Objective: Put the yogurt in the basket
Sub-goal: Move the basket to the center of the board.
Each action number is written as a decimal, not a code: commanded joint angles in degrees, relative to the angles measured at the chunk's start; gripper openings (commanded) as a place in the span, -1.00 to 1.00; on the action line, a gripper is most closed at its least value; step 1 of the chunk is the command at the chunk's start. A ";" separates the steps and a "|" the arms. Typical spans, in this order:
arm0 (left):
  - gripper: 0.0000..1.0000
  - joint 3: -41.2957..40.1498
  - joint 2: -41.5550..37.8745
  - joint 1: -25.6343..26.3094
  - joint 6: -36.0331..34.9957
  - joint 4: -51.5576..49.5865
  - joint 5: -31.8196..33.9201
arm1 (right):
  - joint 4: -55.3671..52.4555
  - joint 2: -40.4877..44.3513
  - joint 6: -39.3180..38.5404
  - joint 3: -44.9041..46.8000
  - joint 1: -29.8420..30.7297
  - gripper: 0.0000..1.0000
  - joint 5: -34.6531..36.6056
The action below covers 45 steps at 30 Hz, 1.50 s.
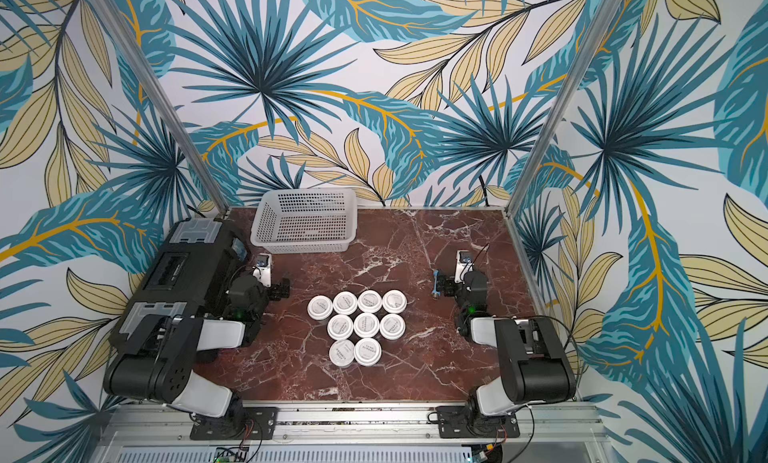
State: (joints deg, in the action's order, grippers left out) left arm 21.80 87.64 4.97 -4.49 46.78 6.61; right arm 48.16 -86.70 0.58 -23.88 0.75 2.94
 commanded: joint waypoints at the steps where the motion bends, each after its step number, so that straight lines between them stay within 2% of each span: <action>1: 1.00 1.84 -0.53 -0.49 0.01 -0.28 -0.11 | 1.06 0.32 -0.13 0.76 0.18 0.99 -0.41; 13: 1.00 1.75 -0.46 -0.49 0.01 -0.05 -0.11 | 1.22 0.60 -0.25 0.88 0.20 0.99 -0.31; 15: 1.00 1.62 -0.66 -0.48 -0.16 0.13 -0.11 | 0.31 1.59 -1.55 0.54 0.29 0.99 -2.18; 19: 1.00 3.07 -4.17 -0.16 -0.74 -5.03 -1.84 | -12.48 8.02 -1.36 -3.02 1.17 0.99 -1.36; 22: 1.00 5.95 -9.08 0.28 0.32 -14.41 -0.95 | -21.39 13.37 0.54 -6.02 2.49 0.99 1.31; 24: 1.00 9.23 -12.22 0.35 2.96 -22.71 1.08 | -26.42 15.67 5.39 -8.70 3.08 0.99 2.58; 28: 1.00 15.43 -16.08 0.30 10.05 -34.55 -0.10 | -42.33 16.33 12.46 -18.92 4.16 0.99 3.18; 30: 1.00 18.23 -17.00 0.30 12.52 -38.94 -3.05 | -50.21 15.37 16.14 -24.90 4.26 0.99 1.06; 31: 1.00 19.68 -17.23 0.21 13.71 -40.59 -4.00 | -53.80 14.48 16.96 -27.86 4.26 0.99 -2.07; 33: 0.98 22.21 -17.09 0.17 15.10 -42.96 -6.45 | -54.47 12.61 17.23 -31.27 4.26 0.99 -10.79; 36: 0.82 26.26 -15.25 -0.04 17.58 -45.55 -9.80 | -44.98 10.36 23.94 -31.26 4.30 0.99 -21.43; 38: 0.73 28.82 -13.10 -0.57 18.93 -46.49 -12.25 | -33.61 8.80 30.76 -28.88 4.31 0.99 -25.43; 40: 0.70 31.28 -10.51 -1.08 19.93 -47.14 -13.87 | -35.83 4.31 33.25 -33.50 4.54 0.99 -29.39; 41: 0.69 32.95 -8.89 -1.20 20.35 -47.98 -14.56 | -38.72 1.26 32.16 -37.32 5.46 0.99 -30.22; 45: 0.65 38.89 -3.11 -2.00 21.71 -52.45 -15.85 | -45.31 -4.77 27.24 -44.46 10.13 0.99 -23.96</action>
State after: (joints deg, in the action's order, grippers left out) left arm 55.66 81.97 4.03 15.03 -0.64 -6.50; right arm 6.61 -89.60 28.47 -64.69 7.92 -20.64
